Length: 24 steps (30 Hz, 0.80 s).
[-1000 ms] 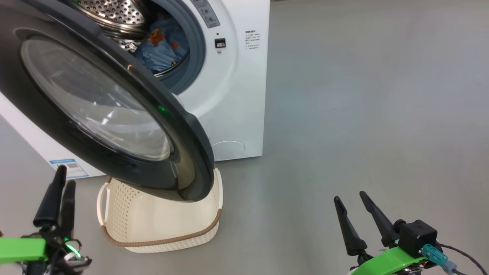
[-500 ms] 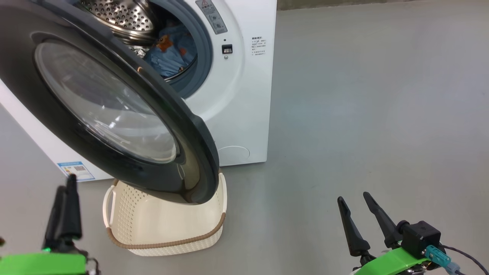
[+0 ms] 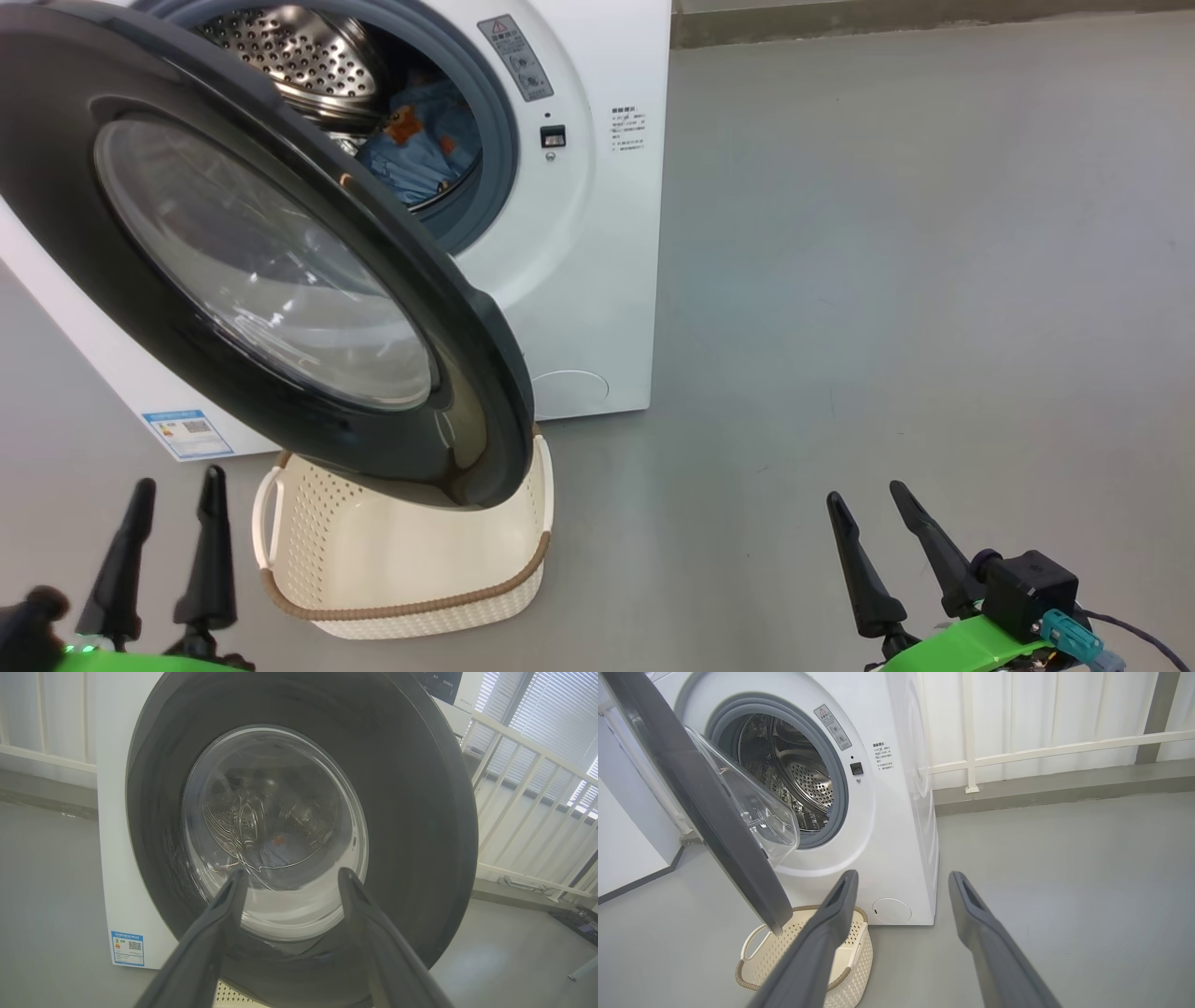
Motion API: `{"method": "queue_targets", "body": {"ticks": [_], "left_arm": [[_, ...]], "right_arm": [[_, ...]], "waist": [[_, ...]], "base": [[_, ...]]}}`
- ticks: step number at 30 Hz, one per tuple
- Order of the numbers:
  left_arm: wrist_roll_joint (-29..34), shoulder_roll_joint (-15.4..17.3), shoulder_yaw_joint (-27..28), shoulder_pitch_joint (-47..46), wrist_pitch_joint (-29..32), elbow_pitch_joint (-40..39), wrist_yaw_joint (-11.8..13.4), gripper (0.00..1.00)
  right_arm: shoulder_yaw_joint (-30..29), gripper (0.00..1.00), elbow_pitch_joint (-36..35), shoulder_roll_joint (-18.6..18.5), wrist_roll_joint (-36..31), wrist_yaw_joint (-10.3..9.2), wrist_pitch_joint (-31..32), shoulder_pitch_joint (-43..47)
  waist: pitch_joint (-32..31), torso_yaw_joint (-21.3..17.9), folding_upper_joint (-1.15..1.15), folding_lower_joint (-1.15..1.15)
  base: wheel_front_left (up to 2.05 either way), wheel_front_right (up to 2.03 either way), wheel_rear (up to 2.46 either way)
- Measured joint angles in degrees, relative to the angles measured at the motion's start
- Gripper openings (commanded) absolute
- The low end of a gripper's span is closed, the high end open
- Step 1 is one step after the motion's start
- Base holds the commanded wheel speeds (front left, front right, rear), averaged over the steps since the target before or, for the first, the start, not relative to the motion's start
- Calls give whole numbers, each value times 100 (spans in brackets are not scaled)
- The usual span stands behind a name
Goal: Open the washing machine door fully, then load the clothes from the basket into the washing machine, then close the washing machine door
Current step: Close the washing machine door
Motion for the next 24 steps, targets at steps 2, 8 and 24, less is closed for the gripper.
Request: {"method": "queue_targets", "body": {"ticks": [2,8,24], "left_arm": [[392,-41,27,45,0,40,0,100],[1423,-114,-99,272,0,276,0,100],[2089,-625,332,314,0,711,-1,100]], "right_arm": [[1,100,-2,0,0,0,0,0],[-1,100,-30,1,0,0,0,0],[-15,100,-191,1,-175,0,0,1]], "waist": [[-6,-5,0,0],[0,-12,0,0],[22,-45,0,0]], "base": [[0,0,0],[0,0,0],[0,0,0]]}}
